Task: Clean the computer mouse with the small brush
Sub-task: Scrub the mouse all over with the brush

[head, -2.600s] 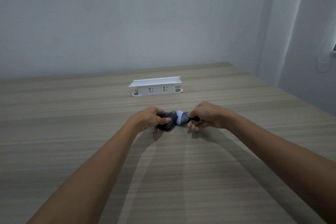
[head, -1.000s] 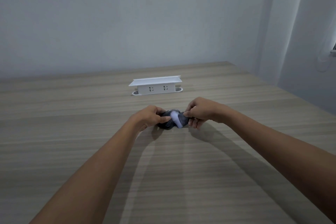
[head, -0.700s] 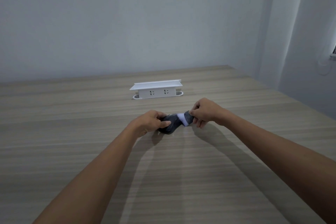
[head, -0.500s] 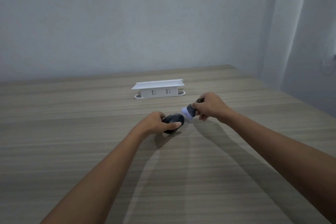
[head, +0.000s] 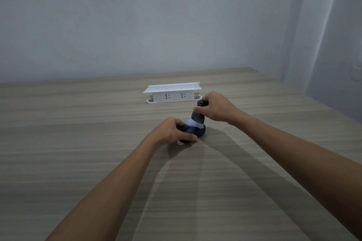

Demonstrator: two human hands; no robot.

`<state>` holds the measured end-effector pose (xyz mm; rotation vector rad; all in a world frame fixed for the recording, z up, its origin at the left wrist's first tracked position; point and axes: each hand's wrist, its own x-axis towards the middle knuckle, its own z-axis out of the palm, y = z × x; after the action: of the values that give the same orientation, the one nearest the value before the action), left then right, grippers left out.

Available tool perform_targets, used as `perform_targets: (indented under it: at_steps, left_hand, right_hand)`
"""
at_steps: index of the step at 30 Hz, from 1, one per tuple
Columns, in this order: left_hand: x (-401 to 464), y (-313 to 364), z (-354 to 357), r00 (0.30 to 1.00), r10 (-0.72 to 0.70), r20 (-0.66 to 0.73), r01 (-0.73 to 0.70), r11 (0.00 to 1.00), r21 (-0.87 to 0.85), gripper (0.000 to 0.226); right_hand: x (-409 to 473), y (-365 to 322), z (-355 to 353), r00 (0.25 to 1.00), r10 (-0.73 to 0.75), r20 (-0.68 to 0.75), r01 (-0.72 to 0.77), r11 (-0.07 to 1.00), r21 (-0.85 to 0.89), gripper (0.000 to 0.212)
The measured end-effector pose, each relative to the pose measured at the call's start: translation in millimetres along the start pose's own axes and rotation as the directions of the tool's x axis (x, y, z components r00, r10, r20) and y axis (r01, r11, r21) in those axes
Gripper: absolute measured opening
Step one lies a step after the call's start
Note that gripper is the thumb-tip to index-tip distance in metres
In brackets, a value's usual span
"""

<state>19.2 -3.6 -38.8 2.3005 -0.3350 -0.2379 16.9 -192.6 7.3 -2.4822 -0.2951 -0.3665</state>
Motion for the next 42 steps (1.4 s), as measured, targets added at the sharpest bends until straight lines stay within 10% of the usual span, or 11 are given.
perform_targets:
  at_steps: [42]
  left_hand:
    - [0.2, -2.0, -2.8, 0.999, 0.007, 0.051, -0.007, 1.000, 0.007, 0.046]
  right_hand:
    - [-3.4, -5.4, -2.6, 1.000, 0.012, 0.025, -0.010, 0.995, -0.097, 0.036]
